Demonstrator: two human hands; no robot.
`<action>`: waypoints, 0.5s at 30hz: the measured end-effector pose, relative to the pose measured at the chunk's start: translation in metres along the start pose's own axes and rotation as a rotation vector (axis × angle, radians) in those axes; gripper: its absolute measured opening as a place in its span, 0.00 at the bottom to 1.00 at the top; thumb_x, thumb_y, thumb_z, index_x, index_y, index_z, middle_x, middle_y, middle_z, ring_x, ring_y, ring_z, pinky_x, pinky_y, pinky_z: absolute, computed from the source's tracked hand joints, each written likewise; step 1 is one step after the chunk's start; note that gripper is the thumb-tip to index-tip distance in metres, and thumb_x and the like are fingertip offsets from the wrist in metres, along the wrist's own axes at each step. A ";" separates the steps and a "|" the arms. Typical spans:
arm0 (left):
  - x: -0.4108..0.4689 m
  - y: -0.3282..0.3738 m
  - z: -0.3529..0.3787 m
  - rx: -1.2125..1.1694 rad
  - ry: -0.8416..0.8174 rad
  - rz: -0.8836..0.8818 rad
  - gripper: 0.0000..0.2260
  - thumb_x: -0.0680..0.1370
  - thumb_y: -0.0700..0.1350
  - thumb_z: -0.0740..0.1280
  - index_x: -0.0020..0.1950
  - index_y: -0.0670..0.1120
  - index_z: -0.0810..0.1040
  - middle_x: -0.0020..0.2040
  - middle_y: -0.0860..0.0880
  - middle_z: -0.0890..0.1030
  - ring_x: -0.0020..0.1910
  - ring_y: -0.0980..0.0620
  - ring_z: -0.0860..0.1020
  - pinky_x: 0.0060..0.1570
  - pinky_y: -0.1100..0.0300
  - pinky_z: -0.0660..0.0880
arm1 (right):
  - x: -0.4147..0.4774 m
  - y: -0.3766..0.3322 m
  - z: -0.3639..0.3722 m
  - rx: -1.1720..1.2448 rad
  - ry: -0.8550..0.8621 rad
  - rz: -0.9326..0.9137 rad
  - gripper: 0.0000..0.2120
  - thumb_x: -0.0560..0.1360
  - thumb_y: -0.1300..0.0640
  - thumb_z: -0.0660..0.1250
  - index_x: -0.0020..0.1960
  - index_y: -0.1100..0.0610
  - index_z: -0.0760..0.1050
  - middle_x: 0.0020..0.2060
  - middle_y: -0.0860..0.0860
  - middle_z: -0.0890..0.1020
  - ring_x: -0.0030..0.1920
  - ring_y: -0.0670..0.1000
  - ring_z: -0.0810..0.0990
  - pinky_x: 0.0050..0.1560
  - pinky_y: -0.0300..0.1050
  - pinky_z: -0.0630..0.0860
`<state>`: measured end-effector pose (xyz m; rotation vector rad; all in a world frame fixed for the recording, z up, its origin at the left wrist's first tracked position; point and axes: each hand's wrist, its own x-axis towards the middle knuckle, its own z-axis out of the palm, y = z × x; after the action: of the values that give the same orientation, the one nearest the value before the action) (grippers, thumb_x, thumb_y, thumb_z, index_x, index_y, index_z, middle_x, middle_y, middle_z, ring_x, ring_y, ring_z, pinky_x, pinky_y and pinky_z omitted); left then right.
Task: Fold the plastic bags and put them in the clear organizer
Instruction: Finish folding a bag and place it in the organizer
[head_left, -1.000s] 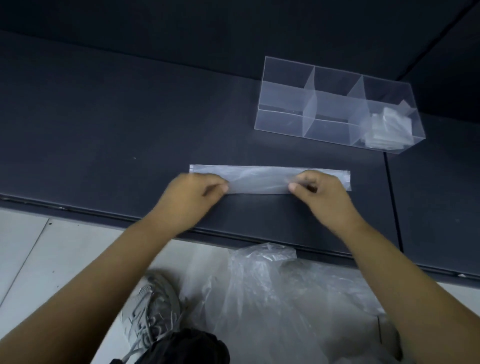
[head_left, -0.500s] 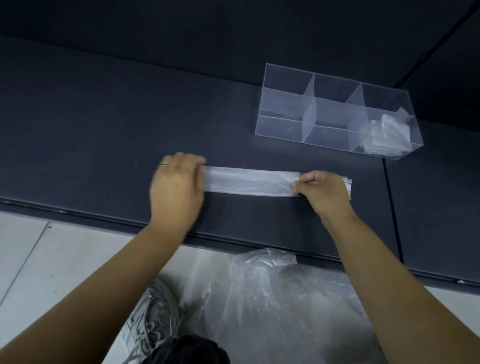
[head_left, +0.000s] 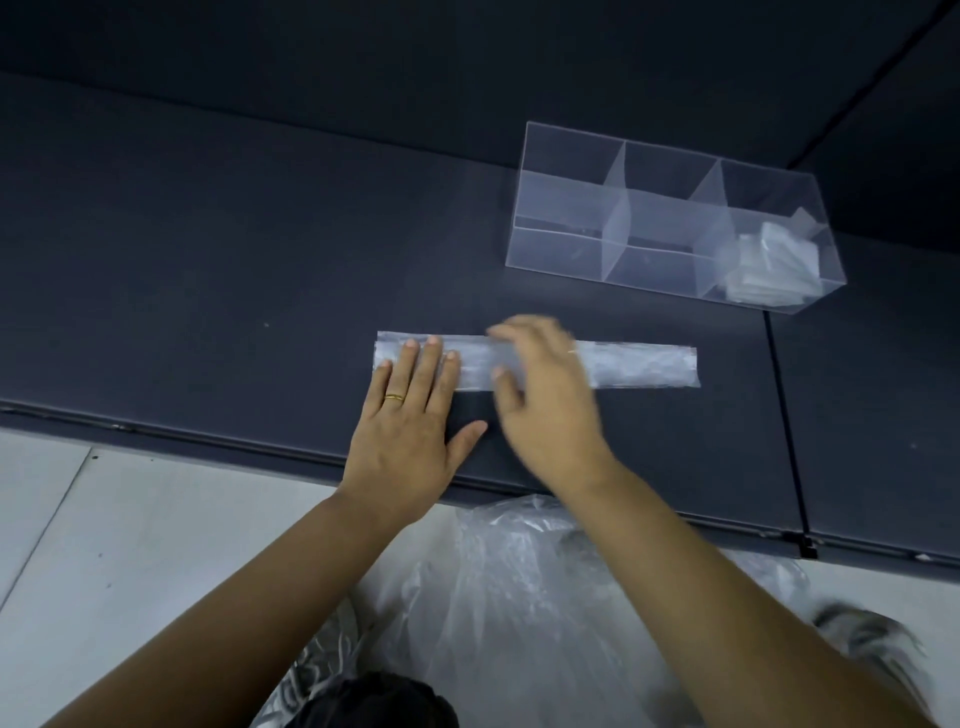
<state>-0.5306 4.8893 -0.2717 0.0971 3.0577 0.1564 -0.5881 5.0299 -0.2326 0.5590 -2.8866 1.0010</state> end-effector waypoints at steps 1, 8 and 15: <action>-0.001 0.000 0.000 -0.003 0.005 0.005 0.34 0.79 0.61 0.40 0.77 0.41 0.55 0.77 0.42 0.55 0.77 0.43 0.52 0.75 0.46 0.50 | -0.003 -0.006 0.008 0.040 -0.120 -0.035 0.19 0.77 0.62 0.63 0.68 0.58 0.72 0.67 0.54 0.72 0.68 0.52 0.68 0.71 0.40 0.59; -0.018 -0.011 0.001 0.015 -0.011 -0.051 0.36 0.78 0.64 0.41 0.77 0.42 0.55 0.78 0.44 0.55 0.77 0.46 0.53 0.75 0.44 0.50 | -0.010 0.032 0.024 -0.377 -0.398 -0.110 0.31 0.80 0.39 0.43 0.79 0.52 0.41 0.78 0.46 0.41 0.76 0.44 0.36 0.75 0.47 0.33; -0.021 -0.015 0.001 0.029 -0.022 -0.063 0.37 0.77 0.66 0.38 0.78 0.43 0.52 0.78 0.44 0.53 0.77 0.45 0.49 0.75 0.42 0.50 | -0.012 0.103 -0.029 -0.508 -0.318 0.102 0.33 0.79 0.39 0.46 0.79 0.53 0.41 0.78 0.48 0.42 0.77 0.46 0.39 0.74 0.45 0.34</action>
<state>-0.5102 4.8732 -0.2730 0.0049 3.0371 0.1071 -0.6146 5.1264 -0.2728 0.5741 -3.2874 0.1603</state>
